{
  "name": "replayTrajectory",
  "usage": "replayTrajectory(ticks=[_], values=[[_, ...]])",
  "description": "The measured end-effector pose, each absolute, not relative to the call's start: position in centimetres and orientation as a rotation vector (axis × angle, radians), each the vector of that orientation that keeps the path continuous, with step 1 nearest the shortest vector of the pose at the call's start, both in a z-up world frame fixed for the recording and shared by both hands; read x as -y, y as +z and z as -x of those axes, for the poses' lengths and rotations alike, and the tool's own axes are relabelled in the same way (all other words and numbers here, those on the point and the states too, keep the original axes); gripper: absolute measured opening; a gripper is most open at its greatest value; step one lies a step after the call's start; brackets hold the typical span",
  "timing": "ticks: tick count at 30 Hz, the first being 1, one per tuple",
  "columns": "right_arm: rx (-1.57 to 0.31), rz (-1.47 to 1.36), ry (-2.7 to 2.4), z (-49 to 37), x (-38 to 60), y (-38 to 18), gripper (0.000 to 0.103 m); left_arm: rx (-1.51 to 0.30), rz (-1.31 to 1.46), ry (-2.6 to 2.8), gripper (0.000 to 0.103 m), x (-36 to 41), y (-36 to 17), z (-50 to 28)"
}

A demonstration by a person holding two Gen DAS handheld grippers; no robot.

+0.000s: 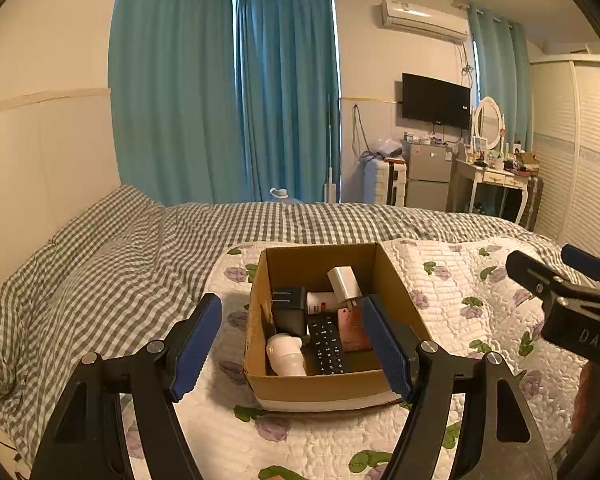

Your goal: Organize rigid objects

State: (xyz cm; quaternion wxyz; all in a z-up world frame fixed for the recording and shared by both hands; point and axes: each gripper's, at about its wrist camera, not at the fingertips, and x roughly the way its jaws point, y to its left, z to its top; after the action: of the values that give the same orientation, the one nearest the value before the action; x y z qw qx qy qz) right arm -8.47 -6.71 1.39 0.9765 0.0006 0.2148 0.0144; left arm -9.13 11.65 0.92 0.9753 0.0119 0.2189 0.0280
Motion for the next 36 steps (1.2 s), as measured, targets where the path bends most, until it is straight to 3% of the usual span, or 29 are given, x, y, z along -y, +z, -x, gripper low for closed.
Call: replayTrajectory(ticks=[36], values=[[-0.477, 0.003, 0.040, 8.0, 6.1, 0.3, 0.103, -0.456, -0.032, 0.043, 0.076, -11.3, 0.6, 9.2]])
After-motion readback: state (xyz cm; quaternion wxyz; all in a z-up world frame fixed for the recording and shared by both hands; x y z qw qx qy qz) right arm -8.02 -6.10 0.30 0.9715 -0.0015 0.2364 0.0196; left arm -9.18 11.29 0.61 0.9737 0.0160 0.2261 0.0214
